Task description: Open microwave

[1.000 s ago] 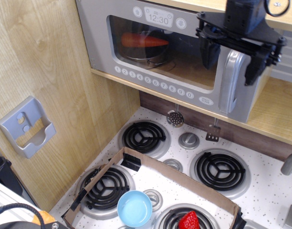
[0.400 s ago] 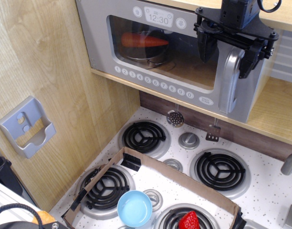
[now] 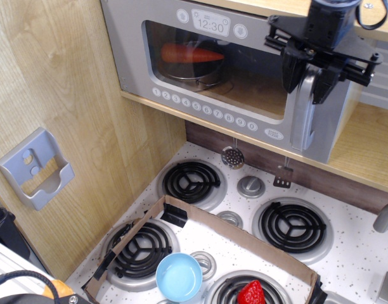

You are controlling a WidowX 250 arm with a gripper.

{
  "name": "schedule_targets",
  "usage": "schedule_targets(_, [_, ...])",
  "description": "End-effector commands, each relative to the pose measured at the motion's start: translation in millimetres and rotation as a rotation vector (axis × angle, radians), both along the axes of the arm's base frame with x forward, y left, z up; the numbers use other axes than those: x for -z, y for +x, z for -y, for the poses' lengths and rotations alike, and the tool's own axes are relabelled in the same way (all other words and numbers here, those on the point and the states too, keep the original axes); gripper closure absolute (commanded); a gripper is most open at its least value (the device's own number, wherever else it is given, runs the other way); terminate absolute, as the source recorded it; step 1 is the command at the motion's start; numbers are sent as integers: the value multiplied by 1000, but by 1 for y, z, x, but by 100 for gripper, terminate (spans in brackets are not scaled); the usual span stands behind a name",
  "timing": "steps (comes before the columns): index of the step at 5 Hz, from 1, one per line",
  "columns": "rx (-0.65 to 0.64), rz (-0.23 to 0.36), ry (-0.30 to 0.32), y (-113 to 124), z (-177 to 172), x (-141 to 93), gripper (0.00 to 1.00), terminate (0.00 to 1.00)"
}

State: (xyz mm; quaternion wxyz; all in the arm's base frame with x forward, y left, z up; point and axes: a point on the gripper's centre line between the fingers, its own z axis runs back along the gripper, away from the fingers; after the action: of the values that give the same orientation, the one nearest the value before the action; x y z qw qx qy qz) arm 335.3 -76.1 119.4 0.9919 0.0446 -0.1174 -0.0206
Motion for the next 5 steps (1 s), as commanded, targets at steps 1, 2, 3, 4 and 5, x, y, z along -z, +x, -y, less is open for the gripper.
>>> schedule_targets(1, [-108,53,-13,-31,-5,-9,100,0])
schedule_targets(2, [-191,33,-24,-55,-11,-7,100,0])
schedule_targets(3, [-264,12,-31,-79,-18,-7,0,0])
schedule_targets(4, [-320,18,-4,-98,-13,-13,0,0])
schedule_targets(5, [-401,41,-7,-120,-6,-16,0,0])
